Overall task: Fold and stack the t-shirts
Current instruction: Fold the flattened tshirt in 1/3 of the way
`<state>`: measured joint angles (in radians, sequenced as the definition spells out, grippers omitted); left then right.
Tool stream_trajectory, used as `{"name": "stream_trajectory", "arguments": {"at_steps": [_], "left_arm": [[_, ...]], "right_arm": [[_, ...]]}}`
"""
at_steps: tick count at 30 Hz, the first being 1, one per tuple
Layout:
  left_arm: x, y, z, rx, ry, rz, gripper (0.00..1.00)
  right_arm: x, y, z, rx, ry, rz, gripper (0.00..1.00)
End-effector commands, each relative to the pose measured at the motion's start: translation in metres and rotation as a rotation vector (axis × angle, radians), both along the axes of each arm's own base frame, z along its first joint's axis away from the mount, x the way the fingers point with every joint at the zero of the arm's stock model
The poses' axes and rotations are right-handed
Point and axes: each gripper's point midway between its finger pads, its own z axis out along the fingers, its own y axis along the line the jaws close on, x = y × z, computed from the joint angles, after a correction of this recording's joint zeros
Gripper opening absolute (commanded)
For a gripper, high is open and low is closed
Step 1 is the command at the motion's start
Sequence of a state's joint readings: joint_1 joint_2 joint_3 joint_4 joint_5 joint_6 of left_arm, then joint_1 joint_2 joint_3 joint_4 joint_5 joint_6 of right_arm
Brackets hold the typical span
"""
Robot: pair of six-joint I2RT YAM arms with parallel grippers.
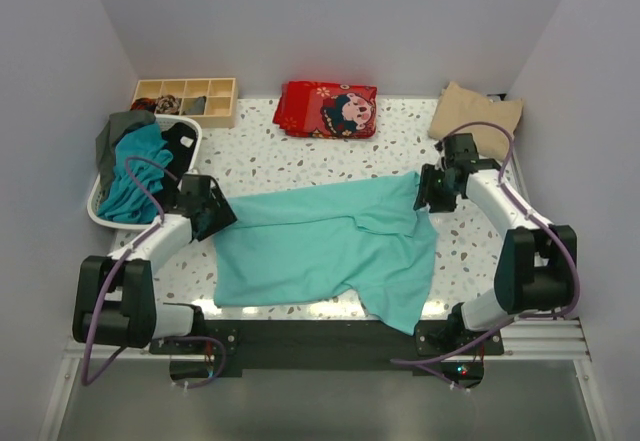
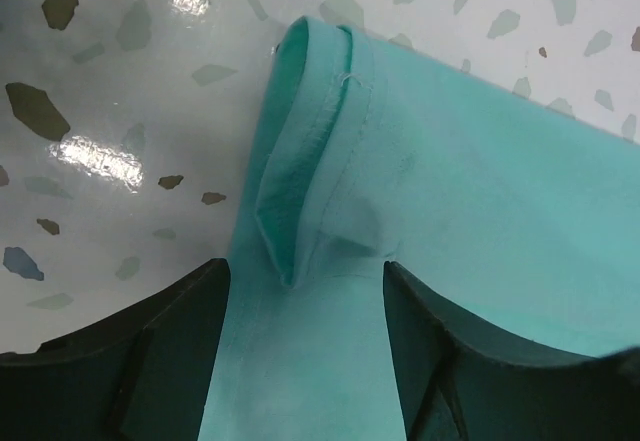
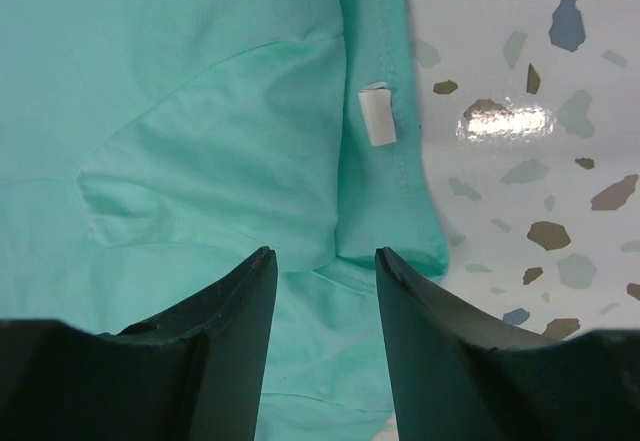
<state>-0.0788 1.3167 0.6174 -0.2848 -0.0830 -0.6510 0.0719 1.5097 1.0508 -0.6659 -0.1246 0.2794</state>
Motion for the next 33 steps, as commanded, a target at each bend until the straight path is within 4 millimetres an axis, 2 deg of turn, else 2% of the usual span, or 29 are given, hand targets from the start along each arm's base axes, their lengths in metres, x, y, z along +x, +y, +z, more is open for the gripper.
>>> {"name": "stream_trajectory", "arguments": {"at_steps": [1, 2, 5, 7, 8, 9, 10, 11, 12, 13, 15, 16, 21, 23, 24, 28, 31, 32, 33], "left_arm": [[0.017, 0.008, 0.028, 0.037, -0.081, 0.023, 0.68], [0.022, 0.008, 0.036, 0.039, -0.110, 0.023, 0.69], [0.047, 0.003, 0.065, 0.020, -0.221, 0.007, 0.70], [0.059, -0.008, 0.070, -0.019, -0.256, -0.035, 0.70], [0.071, -0.014, 0.080, -0.036, -0.305, -0.049, 0.70], [0.076, -0.022, 0.082, -0.067, -0.316, -0.073, 0.70], [0.081, -0.030, 0.075, -0.076, -0.307, -0.092, 0.70], [0.092, -0.035, 0.081, -0.082, -0.337, -0.098, 0.69], [0.095, -0.044, 0.078, -0.112, -0.331, -0.124, 0.69], [0.097, -0.054, 0.067, -0.121, -0.307, -0.150, 0.68], [0.104, -0.066, 0.062, -0.144, -0.318, -0.169, 0.67], [0.103, -0.074, 0.051, -0.151, -0.294, -0.188, 0.67], [0.099, -0.084, 0.029, -0.144, -0.253, -0.203, 0.67], [0.096, -0.083, 0.018, -0.137, -0.226, -0.195, 0.67], [0.095, -0.080, 0.013, -0.124, -0.216, -0.185, 0.67], [0.092, -0.077, -0.012, -0.097, -0.147, -0.182, 0.66], [0.097, -0.069, -0.026, -0.050, -0.114, -0.165, 0.66], [0.105, -0.070, -0.022, -0.045, -0.124, -0.168, 0.66], [0.108, -0.069, -0.030, -0.032, -0.107, -0.171, 0.66]], "right_arm": [[0.029, -0.012, 0.047, -0.062, -0.164, -0.030, 0.50], [0.035, -0.009, 0.055, -0.052, -0.193, -0.020, 0.51], [0.051, 0.006, 0.058, 0.025, -0.232, 0.014, 0.51], [0.063, 0.015, 0.052, 0.070, -0.232, 0.011, 0.50], [0.066, 0.020, 0.049, 0.095, -0.232, 0.015, 0.50], [0.069, 0.027, 0.048, 0.126, -0.240, 0.019, 0.49], [0.079, 0.032, 0.042, 0.149, -0.256, 0.012, 0.49], [0.082, 0.038, 0.039, 0.166, -0.256, 0.020, 0.49], [0.085, 0.045, 0.034, 0.190, -0.251, 0.031, 0.49], [0.091, 0.051, 0.025, 0.208, -0.243, 0.036, 0.48], [0.096, 0.059, 0.018, 0.225, -0.237, 0.053, 0.47], [0.098, 0.063, 0.017, 0.233, -0.238, 0.061, 0.47], [0.105, 0.073, 0.006, 0.237, -0.225, 0.077, 0.46], [0.106, 0.066, 0.000, 0.191, -0.205, 0.058, 0.46], [0.105, 0.063, -0.013, 0.169, -0.172, 0.047, 0.46], [0.104, 0.051, -0.043, 0.103, -0.077, -0.005, 0.46], [0.107, 0.041, -0.062, 0.050, -0.048, -0.060, 0.47], [0.108, 0.038, -0.065, 0.040, -0.043, -0.071, 0.47], [0.108, 0.034, -0.074, 0.016, -0.025, -0.085, 0.47]]}}
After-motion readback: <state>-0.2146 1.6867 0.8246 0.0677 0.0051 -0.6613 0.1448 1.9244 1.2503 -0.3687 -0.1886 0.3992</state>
